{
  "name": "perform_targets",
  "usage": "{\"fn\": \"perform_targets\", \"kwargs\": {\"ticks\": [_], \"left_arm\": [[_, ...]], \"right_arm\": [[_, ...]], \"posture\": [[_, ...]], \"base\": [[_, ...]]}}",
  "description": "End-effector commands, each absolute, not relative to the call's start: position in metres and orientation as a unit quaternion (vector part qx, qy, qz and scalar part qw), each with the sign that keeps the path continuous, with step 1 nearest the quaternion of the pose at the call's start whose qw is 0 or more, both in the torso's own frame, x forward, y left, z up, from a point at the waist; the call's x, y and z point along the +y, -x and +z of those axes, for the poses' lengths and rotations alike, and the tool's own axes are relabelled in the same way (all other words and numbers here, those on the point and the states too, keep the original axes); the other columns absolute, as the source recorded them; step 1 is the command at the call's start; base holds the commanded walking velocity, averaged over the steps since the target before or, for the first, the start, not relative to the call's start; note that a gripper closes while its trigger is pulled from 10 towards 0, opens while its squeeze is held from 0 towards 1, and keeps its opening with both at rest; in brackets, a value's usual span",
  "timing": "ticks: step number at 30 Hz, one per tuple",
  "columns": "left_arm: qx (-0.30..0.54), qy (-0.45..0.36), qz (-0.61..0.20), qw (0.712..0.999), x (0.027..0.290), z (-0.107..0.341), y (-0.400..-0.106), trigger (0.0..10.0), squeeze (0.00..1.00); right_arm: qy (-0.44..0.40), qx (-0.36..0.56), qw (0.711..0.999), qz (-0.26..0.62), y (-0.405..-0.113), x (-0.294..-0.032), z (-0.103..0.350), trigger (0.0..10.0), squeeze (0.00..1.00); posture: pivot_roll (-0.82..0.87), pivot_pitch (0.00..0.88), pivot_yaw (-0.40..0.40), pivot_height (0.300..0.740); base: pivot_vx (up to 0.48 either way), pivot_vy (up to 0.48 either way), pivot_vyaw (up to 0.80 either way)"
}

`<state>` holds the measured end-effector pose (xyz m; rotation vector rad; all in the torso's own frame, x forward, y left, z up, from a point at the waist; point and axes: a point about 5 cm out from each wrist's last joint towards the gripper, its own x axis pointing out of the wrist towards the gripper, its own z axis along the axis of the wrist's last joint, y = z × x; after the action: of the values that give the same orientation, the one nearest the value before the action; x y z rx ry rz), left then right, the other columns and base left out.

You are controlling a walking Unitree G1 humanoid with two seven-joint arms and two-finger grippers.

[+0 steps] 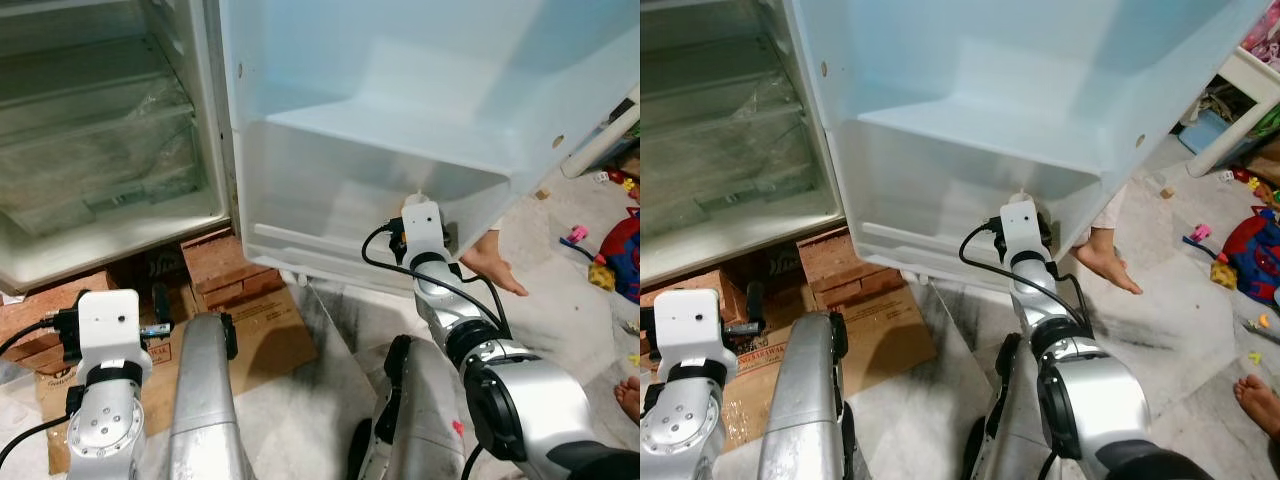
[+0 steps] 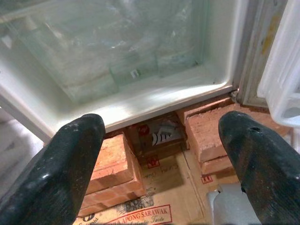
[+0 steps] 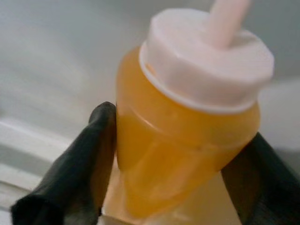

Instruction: Restocking fridge

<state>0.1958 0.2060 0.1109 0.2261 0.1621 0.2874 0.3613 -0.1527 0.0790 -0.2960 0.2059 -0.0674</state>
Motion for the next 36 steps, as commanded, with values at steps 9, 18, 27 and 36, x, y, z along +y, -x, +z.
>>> {"fn": "perform_targets", "kwargs": {"ticks": [9, 18, 27, 36], "left_arm": [[0.077, -0.107, 0.142, 0.981, 0.202, 0.106, -0.207, 10.0, 0.0], [0.07, -0.101, 0.14, 0.983, 0.199, 0.103, -0.219, 10.0, 0.0], [0.06, -0.09, 0.139, 0.984, 0.196, 0.101, -0.225, 10.0, 0.0], [0.058, -0.091, 0.144, 0.984, 0.195, 0.099, -0.228, 10.0, 0.0]], "right_arm": [[0.1, 0.02, 0.994, -0.037, -0.373, -0.166, 0.11, 10.0, 1.0], [0.095, -0.057, 0.993, 0.046, -0.368, -0.156, 0.124, 10.0, 1.0], [0.091, -0.09, 0.99, 0.058, -0.356, -0.17, 0.128, 10.0, 1.0], [0.09, -0.113, 0.987, 0.077, -0.332, -0.176, 0.13, 10.0, 1.0]], "posture": [[0.21, 0.08, -0.123, 0.472], [0.16, 0.038, -0.121, 0.472], [0.13, 0.012, -0.113, 0.472], [0.11, 0.0, -0.112, 0.472]], "base": [[0.0, 0.0, 0.0], [0.0, 0.0, 0.0], [0.0, 0.0, 0.0], [0.0, 0.0, 0.0]]}}
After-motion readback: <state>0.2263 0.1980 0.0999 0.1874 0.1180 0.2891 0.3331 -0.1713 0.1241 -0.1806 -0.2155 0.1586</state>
